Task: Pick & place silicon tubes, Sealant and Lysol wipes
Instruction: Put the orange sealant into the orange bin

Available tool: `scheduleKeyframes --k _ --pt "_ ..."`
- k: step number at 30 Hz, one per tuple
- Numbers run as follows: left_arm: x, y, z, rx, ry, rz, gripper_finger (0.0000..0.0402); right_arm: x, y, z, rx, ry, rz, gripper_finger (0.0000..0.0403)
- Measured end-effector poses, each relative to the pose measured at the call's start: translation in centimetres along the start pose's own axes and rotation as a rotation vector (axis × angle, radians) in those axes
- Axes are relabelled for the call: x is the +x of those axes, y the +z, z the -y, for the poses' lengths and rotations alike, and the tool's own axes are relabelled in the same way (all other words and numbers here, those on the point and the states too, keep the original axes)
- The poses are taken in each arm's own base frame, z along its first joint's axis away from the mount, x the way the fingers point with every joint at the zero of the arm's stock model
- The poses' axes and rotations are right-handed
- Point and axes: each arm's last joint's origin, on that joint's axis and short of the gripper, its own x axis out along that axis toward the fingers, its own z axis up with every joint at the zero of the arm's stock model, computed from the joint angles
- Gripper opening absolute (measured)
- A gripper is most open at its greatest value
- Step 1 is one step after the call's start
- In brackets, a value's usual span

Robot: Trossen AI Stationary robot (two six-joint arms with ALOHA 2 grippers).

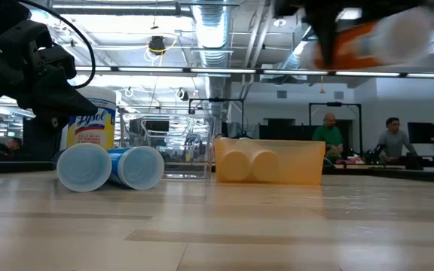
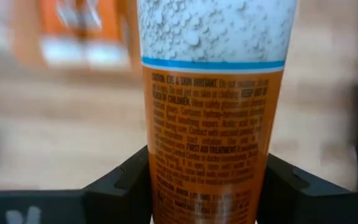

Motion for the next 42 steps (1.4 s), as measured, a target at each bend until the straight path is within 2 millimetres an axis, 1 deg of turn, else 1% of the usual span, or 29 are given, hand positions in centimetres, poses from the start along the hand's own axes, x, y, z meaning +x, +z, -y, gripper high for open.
scheduleKeyframes --k 3,11,13,16,18,22,27,32,36,42 --pt "0.0 0.0 0.0 0.0 0.0 0.0 0.0 0.2 3.4 -0.5 -0.002 0.009 0.075 0.0189" --pt "0.0 0.0 0.0 0.0 0.0 0.0 0.0 2.7 12.4 -1.4 -0.01 0.063 0.171 0.0188" --pt "0.0 0.0 0.0 0.0 0.0 0.0 0.0 3.4 14.3 -1.5 -0.012 0.076 0.191 0.0188" --pt "0.0 0.0 0.0 0.0 0.0 0.0 0.0 4.4 16.0 -1.3 -0.016 0.085 0.207 0.0187" --pt "0.0 0.0 0.0 0.0 0.0 0.0 0.0 5.4 16.5 -1.4 -0.007 0.093 0.209 0.0187" --pt "0.0 0.0 0.0 0.0 0.0 0.0 0.0 7.1 16.6 -1.4 0.001 0.095 0.194 0.0189" --pt "0.0 0.0 0.0 0.0 0.0 0.0 0.0 8.9 16.0 -2.1 0.0 0.141 0.216 0.0187" --pt "0.0 0.0 0.0 0.0 0.0 0.0 0.0 10.7 15.9 -1.8 -0.022 0.129 0.212 0.019" --pt "0.0 0.0 0.0 0.0 0.0 0.0 0.0 11.7 16.0 -1.7 -0.002 0.143 0.227 0.0189" --pt "0.0 0.0 0.0 -0.001 0.0 0.0 0.0 13.0 15.6 -1.6 -0.017 0.154 0.22 0.0191"
